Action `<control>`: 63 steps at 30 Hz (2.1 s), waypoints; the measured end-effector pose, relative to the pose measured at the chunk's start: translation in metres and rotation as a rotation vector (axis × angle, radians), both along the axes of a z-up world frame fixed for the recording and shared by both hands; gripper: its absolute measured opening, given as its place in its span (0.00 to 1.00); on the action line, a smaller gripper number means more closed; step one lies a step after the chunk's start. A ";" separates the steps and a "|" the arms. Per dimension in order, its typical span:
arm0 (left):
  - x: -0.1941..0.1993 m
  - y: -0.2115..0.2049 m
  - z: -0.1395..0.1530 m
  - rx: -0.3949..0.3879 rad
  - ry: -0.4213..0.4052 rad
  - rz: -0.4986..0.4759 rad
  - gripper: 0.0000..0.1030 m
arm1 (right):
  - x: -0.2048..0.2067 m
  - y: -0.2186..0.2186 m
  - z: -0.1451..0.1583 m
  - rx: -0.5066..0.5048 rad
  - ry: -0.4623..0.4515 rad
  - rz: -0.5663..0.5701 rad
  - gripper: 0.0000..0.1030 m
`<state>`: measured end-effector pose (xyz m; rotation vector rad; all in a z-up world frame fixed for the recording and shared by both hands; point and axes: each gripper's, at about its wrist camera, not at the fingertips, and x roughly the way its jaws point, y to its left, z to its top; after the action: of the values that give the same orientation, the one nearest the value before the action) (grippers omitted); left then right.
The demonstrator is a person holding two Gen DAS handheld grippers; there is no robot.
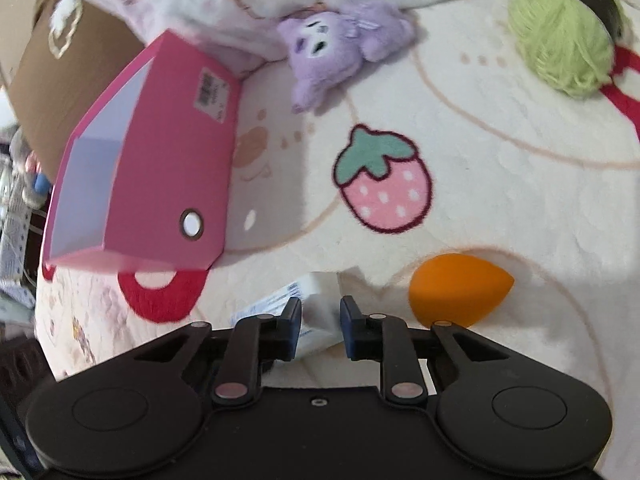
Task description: Organize objects
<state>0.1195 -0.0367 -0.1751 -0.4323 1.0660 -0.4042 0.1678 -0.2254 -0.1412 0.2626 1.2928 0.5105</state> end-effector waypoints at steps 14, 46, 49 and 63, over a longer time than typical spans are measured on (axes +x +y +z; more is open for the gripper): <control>0.010 0.008 -0.008 -0.040 0.034 0.060 0.23 | -0.020 0.034 -0.007 -0.169 -0.155 0.195 0.39; 0.024 0.012 -0.022 -0.105 0.068 0.108 0.27 | -0.041 0.069 -0.021 -0.233 -0.265 0.314 0.83; 0.022 0.010 -0.020 -0.083 0.059 0.100 0.26 | -0.045 0.080 -0.021 -0.291 -0.268 0.343 0.82; 0.003 0.015 0.007 -0.034 0.057 0.077 0.27 | -0.067 0.086 -0.003 -0.287 -0.293 0.352 0.81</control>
<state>0.1226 -0.0218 -0.1676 -0.5154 1.0953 -0.3440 0.1013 -0.1391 -0.1440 -0.2770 1.1102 0.6265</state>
